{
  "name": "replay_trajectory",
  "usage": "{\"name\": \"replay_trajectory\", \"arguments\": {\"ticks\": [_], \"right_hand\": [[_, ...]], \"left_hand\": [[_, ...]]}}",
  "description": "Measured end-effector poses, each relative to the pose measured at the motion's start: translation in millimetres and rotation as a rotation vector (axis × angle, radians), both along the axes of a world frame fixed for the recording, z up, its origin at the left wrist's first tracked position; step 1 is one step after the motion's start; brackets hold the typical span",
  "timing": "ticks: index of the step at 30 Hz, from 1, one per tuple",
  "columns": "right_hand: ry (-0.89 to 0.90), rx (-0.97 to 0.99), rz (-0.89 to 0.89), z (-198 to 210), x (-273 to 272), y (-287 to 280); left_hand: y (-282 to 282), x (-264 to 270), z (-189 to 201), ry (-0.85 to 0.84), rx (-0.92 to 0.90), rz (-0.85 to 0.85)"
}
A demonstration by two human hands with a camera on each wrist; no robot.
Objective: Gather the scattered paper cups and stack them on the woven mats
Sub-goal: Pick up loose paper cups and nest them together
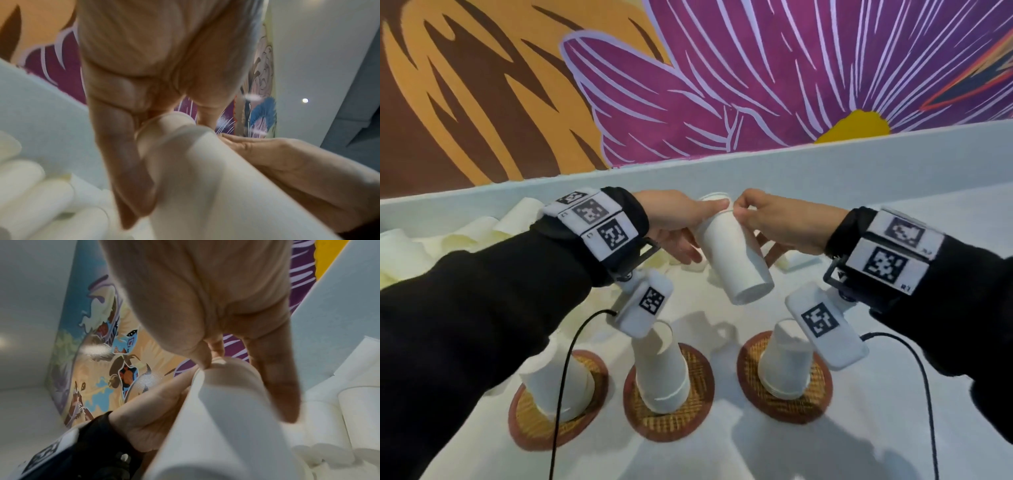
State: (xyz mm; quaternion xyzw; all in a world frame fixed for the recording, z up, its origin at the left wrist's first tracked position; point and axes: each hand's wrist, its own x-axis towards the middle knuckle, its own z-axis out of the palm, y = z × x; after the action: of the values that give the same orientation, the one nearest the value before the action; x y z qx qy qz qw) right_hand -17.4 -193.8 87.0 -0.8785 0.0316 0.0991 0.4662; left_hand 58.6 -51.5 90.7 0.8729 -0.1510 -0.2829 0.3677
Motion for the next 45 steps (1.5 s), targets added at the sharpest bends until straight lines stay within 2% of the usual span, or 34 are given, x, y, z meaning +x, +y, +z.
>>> {"name": "replay_trajectory", "arguments": {"ticks": [4,7,9,11,14,17,21,26,30,34,37,39,42,45], "right_hand": [[-0.069,0.013,-0.121,5.9,-25.9,-7.0],[-0.044,0.006,-0.117,8.7,-50.0,-18.5],[-0.076,-0.028,-0.100,7.7,-64.6,-21.7],[-0.136,-0.091,-0.099,6.0,-75.6,-21.8],[-0.188,-0.171,-0.132,1.5,-84.3,-22.5],[-0.190,-0.201,-0.207,-4.8,-87.7,-25.8],[-0.052,-0.255,-0.227,-21.7,-82.7,-30.1],[0.186,-0.335,-0.124,-77.1,-68.4,-27.9],[0.126,-0.329,-0.141,-113.8,-48.9,-23.2],[0.194,-0.340,-0.076,-110.7,-25.1,-23.0],[0.318,-0.521,0.132,-95.6,-5.8,-31.7],[0.417,-0.526,0.236,-81.5,8.6,-43.6],[0.385,-0.390,0.164,-62.3,33.7,-68.8],[0.239,-0.476,0.008,-55.6,59.1,-93.2]], "left_hand": [[-24.0,-21.0,0.9,0.093,-0.155,0.069],[-33.6,-33.3,-5.7,0.219,-0.292,0.134],[-38.7,-35.6,-15.8,0.308,-0.350,0.114],[-45.8,-39.3,-27.4,0.349,-0.328,0.058],[-56.5,-50.7,-41.0,0.327,-0.203,-0.004],[-65.1,-55.7,-53.9,0.217,-0.113,-0.027],[-72.3,-63.4,-71.5,-0.039,0.187,-0.100],[-72.9,-58.4,-85.2,-0.107,0.243,-0.102],[-70.4,-37.8,-68.9,-0.213,0.337,-0.123],[-72.6,-3.4,-49.4,-0.332,0.451,-0.131],[-78.7,24.0,-49.3,-0.375,0.517,-0.120],[-84.5,35.3,-52.0,-0.409,0.578,-0.152],[-93.6,49.7,-52.4,-0.442,0.650,-0.235],[-98.8,68.9,-55.2,-0.457,0.682,-0.245]]}}
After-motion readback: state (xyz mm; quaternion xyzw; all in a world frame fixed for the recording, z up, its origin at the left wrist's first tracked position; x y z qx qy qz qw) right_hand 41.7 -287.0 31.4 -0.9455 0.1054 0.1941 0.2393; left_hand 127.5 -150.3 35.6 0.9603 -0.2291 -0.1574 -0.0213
